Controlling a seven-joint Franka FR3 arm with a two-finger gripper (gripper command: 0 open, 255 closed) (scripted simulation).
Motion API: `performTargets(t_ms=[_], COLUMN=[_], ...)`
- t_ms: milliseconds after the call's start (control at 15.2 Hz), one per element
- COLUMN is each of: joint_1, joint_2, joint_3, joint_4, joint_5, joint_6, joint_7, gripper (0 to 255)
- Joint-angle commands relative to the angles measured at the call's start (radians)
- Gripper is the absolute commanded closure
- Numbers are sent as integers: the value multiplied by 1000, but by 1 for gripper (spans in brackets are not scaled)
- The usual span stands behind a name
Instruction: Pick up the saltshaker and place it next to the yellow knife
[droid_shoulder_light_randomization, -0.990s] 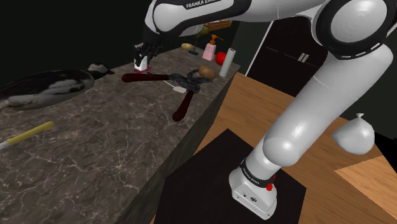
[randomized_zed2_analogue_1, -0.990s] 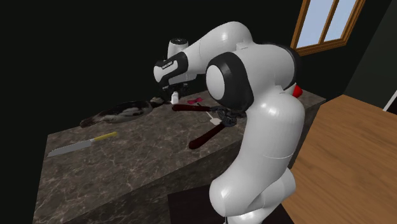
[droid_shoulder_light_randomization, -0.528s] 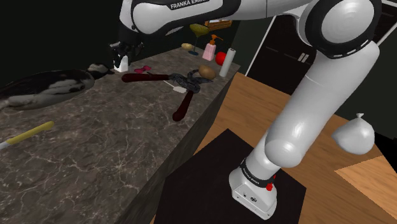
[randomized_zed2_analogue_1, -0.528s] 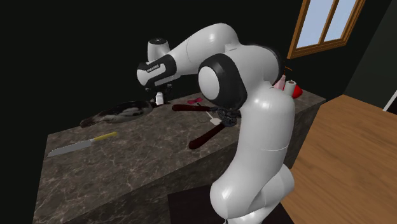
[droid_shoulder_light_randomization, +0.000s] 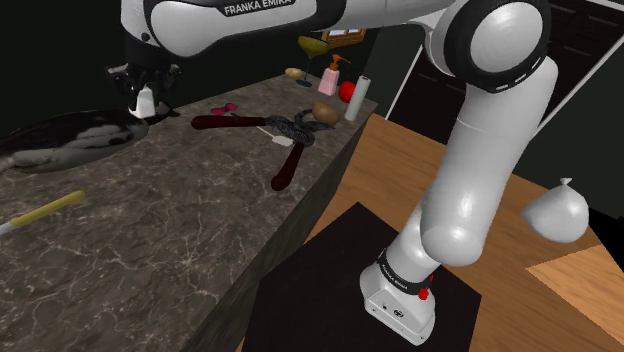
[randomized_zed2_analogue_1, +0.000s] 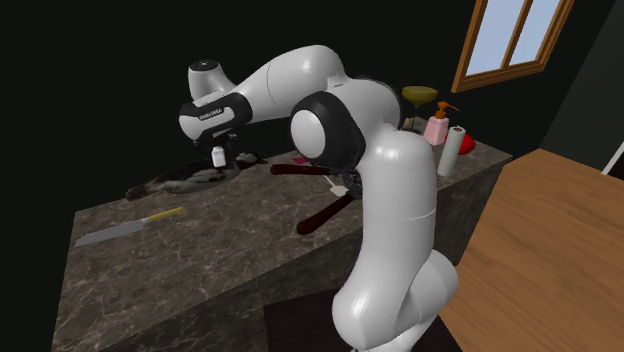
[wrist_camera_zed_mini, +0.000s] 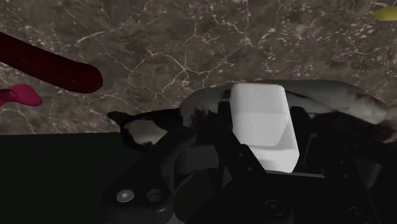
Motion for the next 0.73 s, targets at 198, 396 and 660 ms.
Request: performTargets(t_ms=[198,396,660], joint_1=[96,161,258], joint_2=[143,238,391], joint_3=[10,9,0], joint_4=[198,342,587], joint_5=[-78,-116,-158], joint_6=[-78,-139,-243], joint_7=[112,161,205], gripper=[255,255,255])
